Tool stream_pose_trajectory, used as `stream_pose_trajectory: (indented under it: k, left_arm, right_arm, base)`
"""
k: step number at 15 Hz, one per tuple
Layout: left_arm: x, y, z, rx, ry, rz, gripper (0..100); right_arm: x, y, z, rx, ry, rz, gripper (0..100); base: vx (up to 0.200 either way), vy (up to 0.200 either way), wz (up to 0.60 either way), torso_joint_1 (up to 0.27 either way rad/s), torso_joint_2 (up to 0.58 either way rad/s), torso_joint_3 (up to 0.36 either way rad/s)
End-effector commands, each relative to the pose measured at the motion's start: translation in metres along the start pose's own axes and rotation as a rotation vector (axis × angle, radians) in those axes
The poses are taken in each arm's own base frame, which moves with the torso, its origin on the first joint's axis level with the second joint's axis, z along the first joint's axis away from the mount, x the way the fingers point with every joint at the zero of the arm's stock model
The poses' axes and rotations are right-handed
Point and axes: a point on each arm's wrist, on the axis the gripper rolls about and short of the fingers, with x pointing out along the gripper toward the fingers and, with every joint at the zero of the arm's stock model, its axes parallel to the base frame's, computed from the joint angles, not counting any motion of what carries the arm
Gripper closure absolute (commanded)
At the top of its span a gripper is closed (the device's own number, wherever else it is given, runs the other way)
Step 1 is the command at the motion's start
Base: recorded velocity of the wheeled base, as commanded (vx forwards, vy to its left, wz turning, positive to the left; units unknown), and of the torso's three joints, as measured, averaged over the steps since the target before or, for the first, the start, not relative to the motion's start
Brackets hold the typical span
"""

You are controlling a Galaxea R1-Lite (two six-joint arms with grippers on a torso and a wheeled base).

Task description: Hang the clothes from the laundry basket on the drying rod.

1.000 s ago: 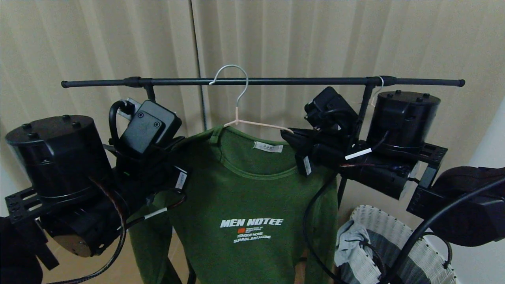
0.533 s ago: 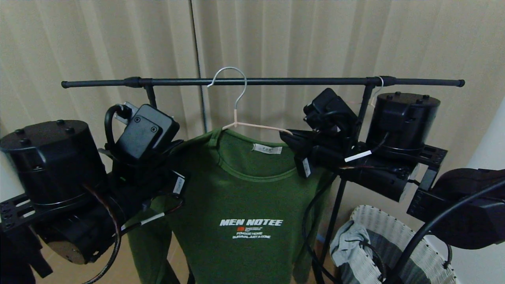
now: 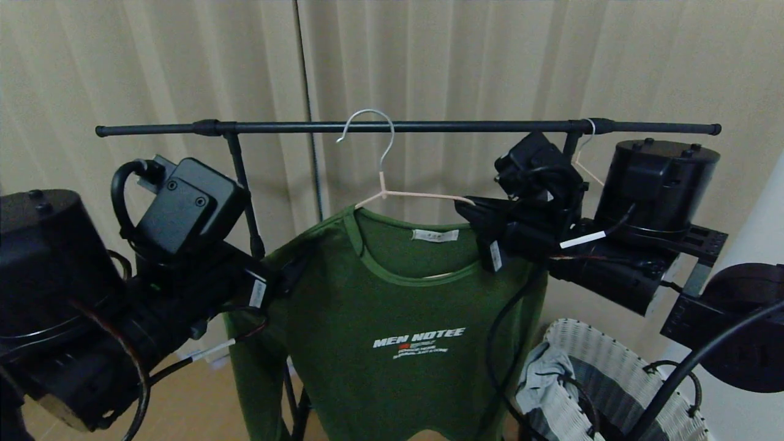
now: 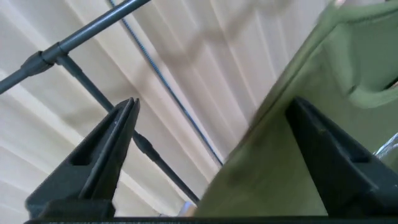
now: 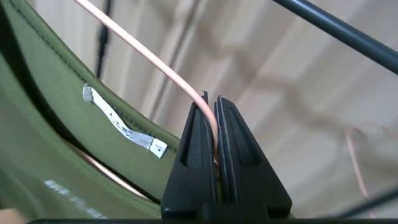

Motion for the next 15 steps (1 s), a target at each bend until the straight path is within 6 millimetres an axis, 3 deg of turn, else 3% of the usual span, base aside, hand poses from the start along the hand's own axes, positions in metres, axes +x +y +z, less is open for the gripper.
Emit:
stream_pose_trajectory:
  k: [1,3,8,12,15]
  left_arm:
    - [-0.019,0.007,-0.002,-0.017,-0.017,0.007,0]
    - [-0.032,0.007,-0.015,-0.013,0.011,0.001,0]
    - [-0.047,-0.003,-0.050,-0.019,0.123,-0.044,0]
    - [-0.037,-0.007,-0.059,-0.024,0.177,-0.053,0]
    - [-0.027,0.001,-0.060,-0.049,0.165,-0.085,0]
  right_arm:
    - [-0.012,-0.012,0.001,0.004,-0.004,-0.038,100]
    - [-0.021,-0.029,-0.001,0.008,-0.001,-0.093,100]
    - [-0.036,-0.038,0.001,0.013,-0.023,-0.127,100]
    - [-0.049,-0.037,0.005,0.016,-0.044,-0.119,100]
    - [-0.054,-0.037,0.008,0.016,-0.060,-0.116,100]
  base:
    - [0.000,0.000,0.00,0.000,0.00,0.000]
    - [0.000,0.000,0.00,0.000,0.00,0.000]
    - [0.000,0.000,0.00,0.000,0.00,0.000]
    - [0.000,0.000,0.00,0.000,0.00,0.000]
    - [0.000,0.000,0.00,0.000,0.00,0.000]
